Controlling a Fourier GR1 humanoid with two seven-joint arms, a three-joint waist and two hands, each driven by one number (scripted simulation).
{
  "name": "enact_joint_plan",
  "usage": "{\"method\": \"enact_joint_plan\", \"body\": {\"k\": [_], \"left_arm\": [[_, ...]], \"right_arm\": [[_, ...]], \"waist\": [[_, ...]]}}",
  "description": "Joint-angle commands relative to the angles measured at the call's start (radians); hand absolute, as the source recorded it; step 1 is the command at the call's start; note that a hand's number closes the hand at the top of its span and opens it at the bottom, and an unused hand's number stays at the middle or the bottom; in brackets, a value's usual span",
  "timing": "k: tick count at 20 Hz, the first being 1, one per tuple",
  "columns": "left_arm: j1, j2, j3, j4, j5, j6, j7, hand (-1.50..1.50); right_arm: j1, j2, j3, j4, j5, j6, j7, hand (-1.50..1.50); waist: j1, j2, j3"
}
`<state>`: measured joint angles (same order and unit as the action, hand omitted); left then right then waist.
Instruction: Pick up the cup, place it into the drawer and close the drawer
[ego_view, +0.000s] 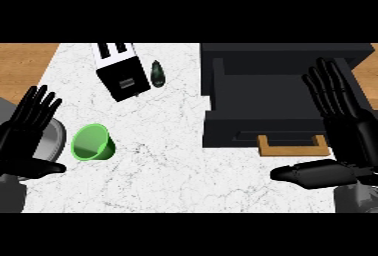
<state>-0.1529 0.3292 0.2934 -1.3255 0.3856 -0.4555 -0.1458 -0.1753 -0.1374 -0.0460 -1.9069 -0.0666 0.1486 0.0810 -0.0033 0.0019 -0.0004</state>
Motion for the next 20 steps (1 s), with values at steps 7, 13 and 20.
{"method": "enact_joint_plan", "body": {"k": [7, 13, 20], "left_arm": [[-0.069, 0.015, 0.004, 0.452, -0.205, -0.024, -0.317, -1.5], [-0.156, 0.067, 0.006, 0.751, -0.301, -0.041, -0.526, -1.5], [-0.297, 0.068, 0.004, 1.044, -0.382, 0.044, -0.698, -1.5]], "right_arm": [[-0.065, -0.015, -0.038, 0.078, -0.002, 0.012, -0.028, -1.5], [-0.092, -0.01, -0.036, 0.068, -0.013, 0.008, 0.002, -1.5], [-0.049, 0.004, -0.009, -0.005, -0.009, 0.011, 0.015, -1.5]], "waist": [[-0.003, 0.001, -0.001], [-0.006, 0.002, -0.001], [-0.021, 0.006, -0.003]]}}
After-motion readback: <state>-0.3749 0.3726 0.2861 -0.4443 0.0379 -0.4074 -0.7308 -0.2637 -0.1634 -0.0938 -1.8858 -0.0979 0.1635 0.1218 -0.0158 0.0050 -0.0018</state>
